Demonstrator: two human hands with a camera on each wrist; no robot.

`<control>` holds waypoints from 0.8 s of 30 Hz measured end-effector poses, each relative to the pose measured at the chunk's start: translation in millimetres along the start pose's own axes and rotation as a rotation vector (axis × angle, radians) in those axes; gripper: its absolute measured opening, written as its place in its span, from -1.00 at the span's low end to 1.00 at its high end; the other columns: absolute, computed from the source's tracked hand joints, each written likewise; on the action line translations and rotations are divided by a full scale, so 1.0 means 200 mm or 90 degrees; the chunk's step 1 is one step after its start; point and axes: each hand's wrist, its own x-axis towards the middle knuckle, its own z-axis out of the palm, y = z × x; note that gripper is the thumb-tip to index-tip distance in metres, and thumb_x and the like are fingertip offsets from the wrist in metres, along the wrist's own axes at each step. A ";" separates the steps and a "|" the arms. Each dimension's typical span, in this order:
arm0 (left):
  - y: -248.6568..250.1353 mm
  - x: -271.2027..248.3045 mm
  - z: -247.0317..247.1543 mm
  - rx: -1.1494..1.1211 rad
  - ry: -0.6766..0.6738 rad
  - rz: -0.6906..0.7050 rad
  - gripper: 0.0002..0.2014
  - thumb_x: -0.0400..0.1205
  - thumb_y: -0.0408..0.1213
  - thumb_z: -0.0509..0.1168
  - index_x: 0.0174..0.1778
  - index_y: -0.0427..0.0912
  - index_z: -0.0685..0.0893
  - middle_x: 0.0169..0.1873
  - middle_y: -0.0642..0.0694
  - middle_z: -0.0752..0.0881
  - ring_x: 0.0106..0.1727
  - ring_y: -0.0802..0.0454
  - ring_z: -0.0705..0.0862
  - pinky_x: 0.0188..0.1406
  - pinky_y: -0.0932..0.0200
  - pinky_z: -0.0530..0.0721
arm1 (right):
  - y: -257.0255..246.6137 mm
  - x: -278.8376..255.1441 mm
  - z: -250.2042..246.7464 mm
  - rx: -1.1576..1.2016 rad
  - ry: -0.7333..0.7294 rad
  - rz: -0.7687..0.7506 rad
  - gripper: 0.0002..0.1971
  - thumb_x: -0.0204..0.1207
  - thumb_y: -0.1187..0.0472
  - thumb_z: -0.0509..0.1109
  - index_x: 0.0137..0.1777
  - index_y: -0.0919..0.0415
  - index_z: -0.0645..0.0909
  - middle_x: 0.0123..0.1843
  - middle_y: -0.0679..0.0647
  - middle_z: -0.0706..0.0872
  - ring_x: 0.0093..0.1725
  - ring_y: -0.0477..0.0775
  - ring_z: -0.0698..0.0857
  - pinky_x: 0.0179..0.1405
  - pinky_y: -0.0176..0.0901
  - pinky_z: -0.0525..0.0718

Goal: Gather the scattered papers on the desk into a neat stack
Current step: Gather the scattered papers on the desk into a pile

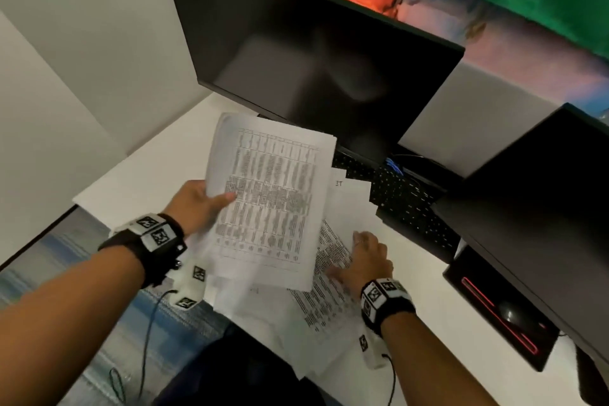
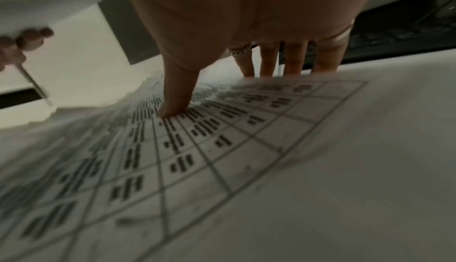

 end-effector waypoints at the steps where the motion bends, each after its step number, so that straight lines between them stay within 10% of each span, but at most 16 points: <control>1: -0.01 -0.02 -0.02 0.008 0.004 -0.007 -0.72 0.58 0.03 0.44 -0.21 -0.14 0.72 -0.34 -0.13 0.78 -0.31 -0.11 0.76 -0.29 0.07 0.70 | 0.01 0.00 0.01 0.004 -0.001 0.000 0.19 0.17 -0.41 0.54 0.71 0.08 0.07 0.63 0.04 0.21 0.55 0.19 0.32 0.44 0.22 0.47; 10: -0.01 0.09 -0.07 -0.028 -0.025 0.002 -0.58 0.57 0.00 0.46 -0.16 -0.38 0.68 -0.38 -0.32 0.68 -0.33 -0.11 0.65 -0.25 0.02 0.69 | 0.07 -0.08 -0.03 0.301 0.096 0.193 -0.48 0.62 0.08 0.40 0.51 0.27 0.43 0.41 0.34 0.62 0.36 0.35 0.62 0.31 0.08 0.61; 14: 0.02 0.22 -0.08 -0.008 -0.047 0.035 -0.67 0.59 -0.05 0.45 -0.32 -0.22 0.62 -0.65 0.08 0.61 -0.56 0.09 0.54 -0.39 0.19 0.52 | -0.13 -0.10 0.04 0.333 0.131 0.269 -0.24 0.54 -0.05 0.45 0.60 0.34 0.27 0.50 0.32 0.52 0.47 0.35 0.51 0.41 0.12 0.54; 18: 0.01 0.33 -0.15 0.003 -0.062 0.019 -0.67 0.60 -0.06 0.44 -0.35 -0.20 0.59 -0.68 0.06 0.54 -0.61 0.07 0.47 -0.50 0.22 0.46 | -0.38 -0.12 0.14 0.207 0.072 0.334 0.22 0.26 -0.35 0.55 0.71 0.22 -0.05 0.64 0.18 0.24 0.58 0.26 0.28 0.44 0.24 0.45; 24: -0.01 0.43 -0.28 -0.018 -0.122 0.042 -0.58 0.57 -0.07 0.48 -0.40 -0.19 0.43 -0.56 -0.06 0.41 -0.50 -0.03 0.36 -0.35 0.12 0.39 | -0.52 -0.09 0.19 0.365 0.131 0.400 0.01 0.28 0.05 0.71 0.62 0.29 0.21 0.47 0.27 0.53 0.34 0.26 0.65 0.14 0.00 0.70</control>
